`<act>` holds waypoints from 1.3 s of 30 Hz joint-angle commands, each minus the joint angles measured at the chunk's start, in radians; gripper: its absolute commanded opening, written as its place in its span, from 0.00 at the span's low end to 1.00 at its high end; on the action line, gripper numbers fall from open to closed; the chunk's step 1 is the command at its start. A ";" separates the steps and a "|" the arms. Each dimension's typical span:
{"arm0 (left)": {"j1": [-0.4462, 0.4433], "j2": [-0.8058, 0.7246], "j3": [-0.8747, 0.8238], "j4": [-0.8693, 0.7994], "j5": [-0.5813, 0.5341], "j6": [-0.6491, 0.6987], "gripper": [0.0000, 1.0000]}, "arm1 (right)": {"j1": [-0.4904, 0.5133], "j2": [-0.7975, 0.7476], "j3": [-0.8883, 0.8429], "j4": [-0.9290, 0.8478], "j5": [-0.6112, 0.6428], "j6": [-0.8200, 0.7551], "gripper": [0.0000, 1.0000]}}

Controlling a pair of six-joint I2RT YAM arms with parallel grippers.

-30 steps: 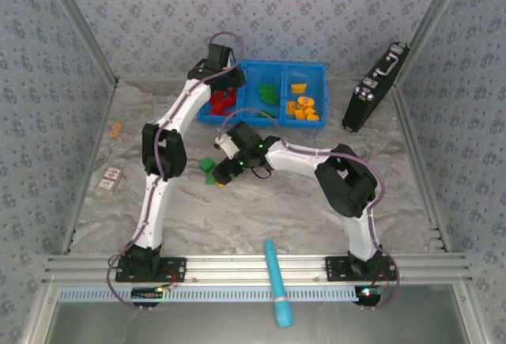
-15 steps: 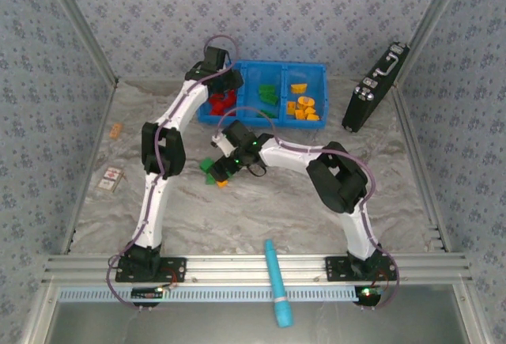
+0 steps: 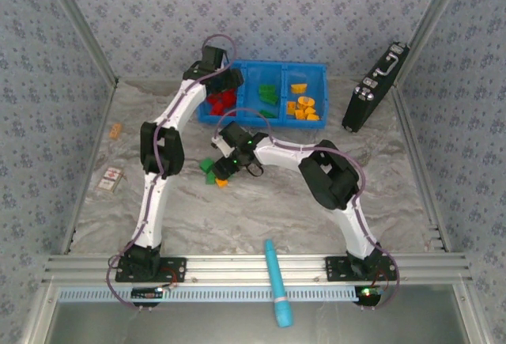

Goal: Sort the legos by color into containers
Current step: Pick up the lego from the center of the table, then place the lego in the container.

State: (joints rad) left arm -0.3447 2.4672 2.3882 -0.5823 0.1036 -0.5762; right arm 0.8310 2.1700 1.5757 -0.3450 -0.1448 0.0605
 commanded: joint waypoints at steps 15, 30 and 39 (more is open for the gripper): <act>0.006 -0.594 -0.510 0.088 -0.078 0.146 0.69 | -0.013 0.090 0.079 -0.090 0.060 0.030 0.37; 0.032 -1.047 -1.009 -0.091 -0.262 0.233 0.69 | -0.185 -0.110 -0.010 -0.132 -0.040 0.032 0.26; 0.039 -1.170 -1.281 -0.103 -0.182 0.049 0.69 | -0.262 -0.180 0.137 -0.181 0.036 -0.038 0.26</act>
State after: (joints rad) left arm -0.3138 1.3155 1.1648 -0.6594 -0.1181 -0.4381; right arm 0.5884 2.0178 1.6474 -0.4984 -0.1448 0.0631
